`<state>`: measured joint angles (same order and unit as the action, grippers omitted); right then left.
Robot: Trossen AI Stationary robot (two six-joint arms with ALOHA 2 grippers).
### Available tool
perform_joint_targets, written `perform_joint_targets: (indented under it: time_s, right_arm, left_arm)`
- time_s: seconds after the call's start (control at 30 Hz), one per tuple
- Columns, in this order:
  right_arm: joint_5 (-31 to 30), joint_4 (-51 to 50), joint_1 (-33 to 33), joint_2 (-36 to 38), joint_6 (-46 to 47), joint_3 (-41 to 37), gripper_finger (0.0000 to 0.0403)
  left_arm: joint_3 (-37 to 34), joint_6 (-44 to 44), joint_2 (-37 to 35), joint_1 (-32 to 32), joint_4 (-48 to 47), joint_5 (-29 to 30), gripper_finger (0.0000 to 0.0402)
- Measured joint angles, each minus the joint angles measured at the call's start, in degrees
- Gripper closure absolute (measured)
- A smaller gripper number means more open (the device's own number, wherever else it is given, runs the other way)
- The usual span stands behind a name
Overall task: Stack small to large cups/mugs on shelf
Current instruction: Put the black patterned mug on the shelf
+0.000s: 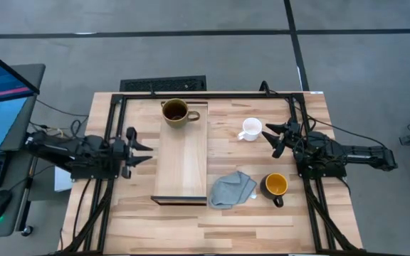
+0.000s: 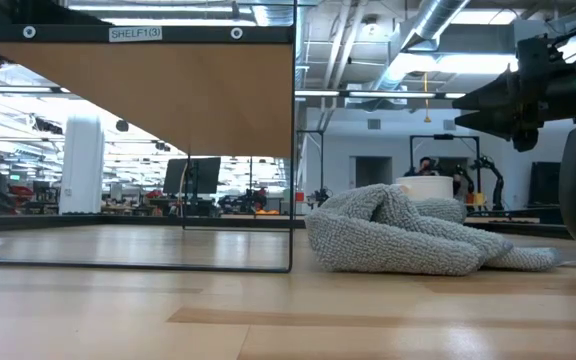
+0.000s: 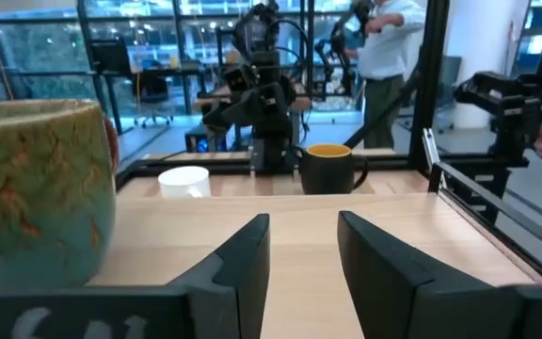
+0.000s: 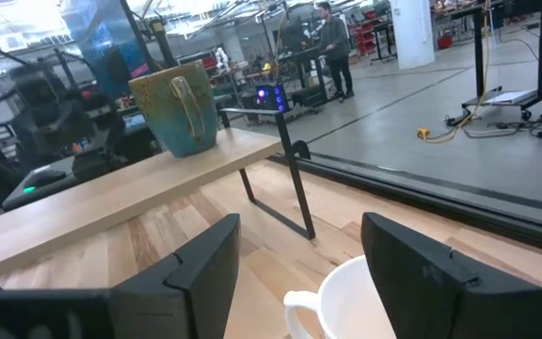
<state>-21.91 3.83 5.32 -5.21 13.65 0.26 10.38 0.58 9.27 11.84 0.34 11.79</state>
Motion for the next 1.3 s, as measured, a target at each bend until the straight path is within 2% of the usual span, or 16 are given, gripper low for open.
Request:
perform_joint_targets:
  time_s: [0.4, 1.1, 1.3]
  right_arm:
    - [0.00, -0.01, 0.00, 0.00, 0.00, 0.01, 0.0158]
    - [0.02, -0.45, 0.00, -0.03, 0.47, 0.46, 0.0158]
    - [3.83, -0.35, -1.48, -0.02, -7.35, 7.90, 0.0158]
  left_arm:
    - [-8.85, 0.16, -9.33, 0.00, 4.12, -0.64, 0.0282]
    - [-9.84, -0.96, -9.00, 0.00, 3.17, -1.46, 0.0282]
    - [-9.91, -2.98, -9.00, 0.00, 3.15, -1.49, 0.0282]
